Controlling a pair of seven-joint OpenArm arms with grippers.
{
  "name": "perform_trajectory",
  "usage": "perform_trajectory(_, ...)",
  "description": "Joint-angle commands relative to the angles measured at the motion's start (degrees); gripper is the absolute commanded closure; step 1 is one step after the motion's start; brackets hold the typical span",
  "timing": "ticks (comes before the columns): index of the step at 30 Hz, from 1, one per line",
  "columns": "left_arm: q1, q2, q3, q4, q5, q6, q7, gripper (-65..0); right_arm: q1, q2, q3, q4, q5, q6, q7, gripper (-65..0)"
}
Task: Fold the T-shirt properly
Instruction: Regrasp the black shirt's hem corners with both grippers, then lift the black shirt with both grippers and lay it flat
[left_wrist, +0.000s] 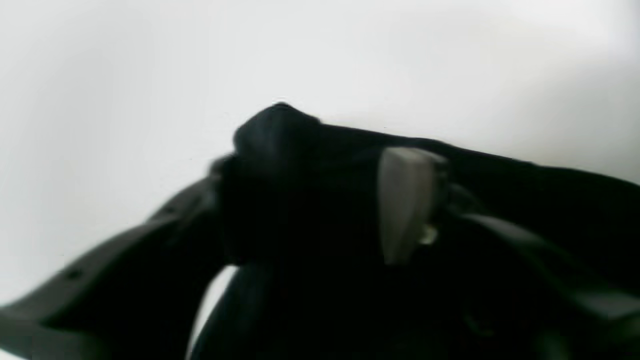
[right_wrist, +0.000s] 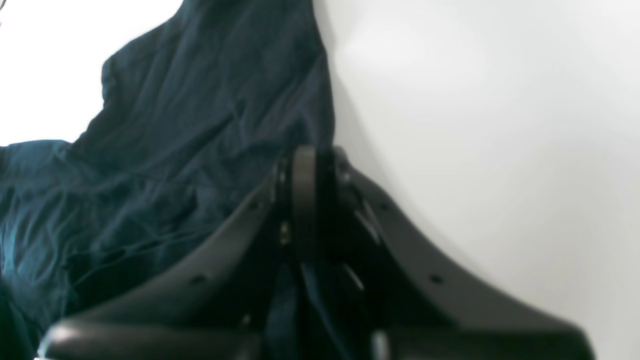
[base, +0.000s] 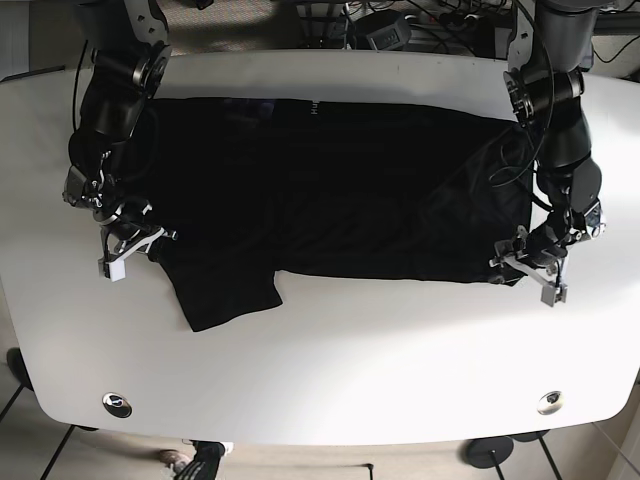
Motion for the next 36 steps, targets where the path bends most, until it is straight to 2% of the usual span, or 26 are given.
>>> perform_trajectory(1, 0.1, 0.4, 0.6, -0.4, 1.5, 0.2, 3.7, -10.3, 1.0, 0.7, 0.0, 0.6, -0.3, 0.17, -0.5, -1.9)
perform_trajectory(2, 0.1, 0.4, 0.6, -0.4, 1.5, 0.2, 3.0, -0.7, 1.0, 0.7, 0.0, 0.6, -0.3, 0.17, -0.5, -1.9)
perform_trajectory(3, 0.0, 0.4, 0.6, -0.4, 1.7, 0.2, 2.7, 0.0, 1.0, 0.7, 0.0, 0.7, -0.3, 0.17, -0.5, -1.9)
perform_trajectory(6, 0.1, 0.3, 0.3, 2.7, 1.2, -1.6, 3.0, 0.0, 0.6, 0.1, -0.2, 4.6, -0.2, 0.17, -1.1, -1.9)
perform_trajectory(8, 0.4, 0.3, 0.2, 9.7, 1.2, -3.9, 6.0, 0.0, -0.9, -0.5, -0.2, 8.9, -0.2, 0.17, -2.7, -1.9)
perform_trajectory(13, 0.4, 0.4, 0.1, 26.0, 1.3, -3.9, 14.9, 0.0, -1.5, -0.9, -0.3, 21.0, -0.2, 0.17, -9.9, -1.9)
perform_trajectory(18, -3.5, 0.6, 0.6, 31.1, 1.4, -3.8, 16.5, 0.0, 4.4, -0.3, -0.6, 23.4, -0.6, 0.17, -13.4, -1.9)
perform_trajectory(20, -6.9, 0.6, 1.0, 31.1, 1.4, -3.7, 16.5, 0.0, 8.4, 0.5, -2.4, 23.4, -0.6, 0.17, -14.7, -1.9)
perform_trajectory(22, -11.8, 0.6, 2.7, 31.1, 1.7, -3.7, 16.5, 0.0, 13.6, 3.1, -7.1, 23.4, -0.4, -0.01, -15.3, -1.9)
perform_trajectory(24, -17.3, 0.5, 4.1, 30.3, 1.8, -3.7, 16.5, 0.0, 19.4, 3.4, -9.9, 23.3, -0.6, -0.27, -15.3, -1.9)
perform_trajectory(30, -40.3, -0.2, 6.7, 16.3, 1.8, -3.7, 16.1, 0.0, 41.8, 7.7, -17.7, 11.6, -0.3, -0.18, -15.1, -1.9)
perform_trajectory(33, -48.8, -1.3, 7.8, 9.1, 1.8, -3.7, 12.3, 0.0, 51.7, 8.1, -19.7, 6.3, -0.6, 0.17, -14.8, -1.9)
perform_trajectory(36, -48.8, -3.1, 11.2, 5.5, 1.4, -4.0, 9.3, 0.0, 55.2, 8.1, -22.8, 6.0, -0.2, 0.17, -14.9, -1.9)
